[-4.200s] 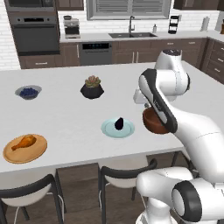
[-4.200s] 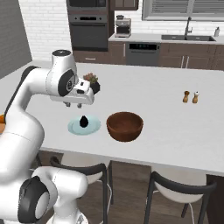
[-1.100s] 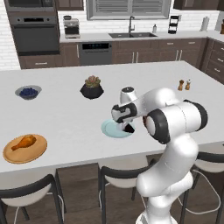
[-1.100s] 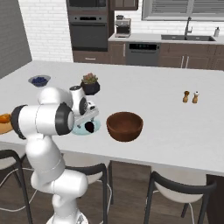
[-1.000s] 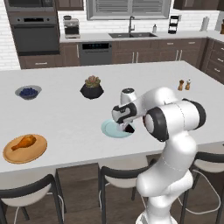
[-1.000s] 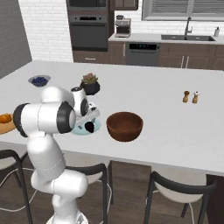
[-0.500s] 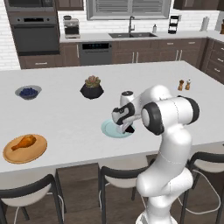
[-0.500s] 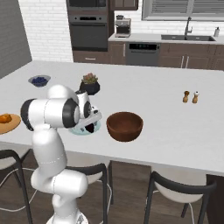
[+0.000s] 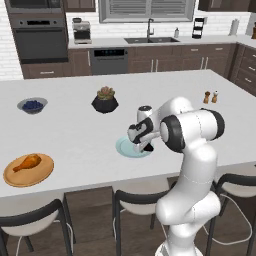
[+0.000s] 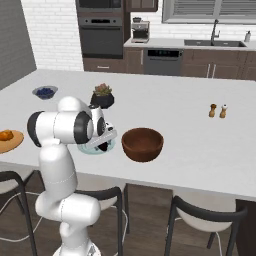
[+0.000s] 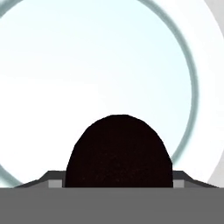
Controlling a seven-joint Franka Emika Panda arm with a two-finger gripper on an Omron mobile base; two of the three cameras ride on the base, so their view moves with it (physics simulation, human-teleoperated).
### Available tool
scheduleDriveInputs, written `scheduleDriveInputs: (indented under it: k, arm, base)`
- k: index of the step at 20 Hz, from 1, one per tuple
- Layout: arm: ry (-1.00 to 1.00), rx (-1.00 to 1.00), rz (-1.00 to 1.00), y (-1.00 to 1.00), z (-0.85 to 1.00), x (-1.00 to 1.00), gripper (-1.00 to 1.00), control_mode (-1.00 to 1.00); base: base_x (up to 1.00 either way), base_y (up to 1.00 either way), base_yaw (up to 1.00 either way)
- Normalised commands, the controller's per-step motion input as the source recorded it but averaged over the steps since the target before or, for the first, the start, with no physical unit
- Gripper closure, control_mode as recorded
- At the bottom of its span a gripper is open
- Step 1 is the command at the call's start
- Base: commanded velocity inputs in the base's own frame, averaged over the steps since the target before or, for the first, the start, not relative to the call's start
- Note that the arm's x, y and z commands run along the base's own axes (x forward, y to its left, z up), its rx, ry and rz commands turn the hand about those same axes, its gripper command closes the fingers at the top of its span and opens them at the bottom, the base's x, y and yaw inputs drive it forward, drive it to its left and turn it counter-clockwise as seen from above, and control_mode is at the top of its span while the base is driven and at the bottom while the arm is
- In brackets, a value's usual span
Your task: Pick the chicken drumstick and avocado from their plates and place them in the bowl. Then put the bowl in the fridge.
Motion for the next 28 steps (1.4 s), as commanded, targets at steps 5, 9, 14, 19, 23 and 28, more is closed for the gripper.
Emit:
scheduleDriveInputs:
  k: [5,9,14,19,23,28]
  arm:
    - [0.0,0.0,0.0,0.0,-0.02,0.0,1.0,-1.0]
    - [0.0,0.0,-0.03,0.0,0.14,-0.02,1.0,-1.0]
    - [-0.08,0.0,-0.02,-0.01,0.8,-0.3,1.0,-1.0]
    - [-0.18,0.0,0.0,-0.04,1.0,-0.55,1.0,-1.0]
    - [-0.04,0.0,-0.08,-0.33,1.0,-0.47,1.0,-1.0]
    - [0.04,0.06,-0.18,-0.66,1.0,-0.07,1.0,-1.0]
  base:
    - [0.0,0.0,0.0]
    - [0.0,0.0,0.0]
    - [0.0,0.0,0.0]
    - [0.0,0.0,0.0]
    - [0.0,0.0,0.0]
    - [0.0,0.0,0.0]
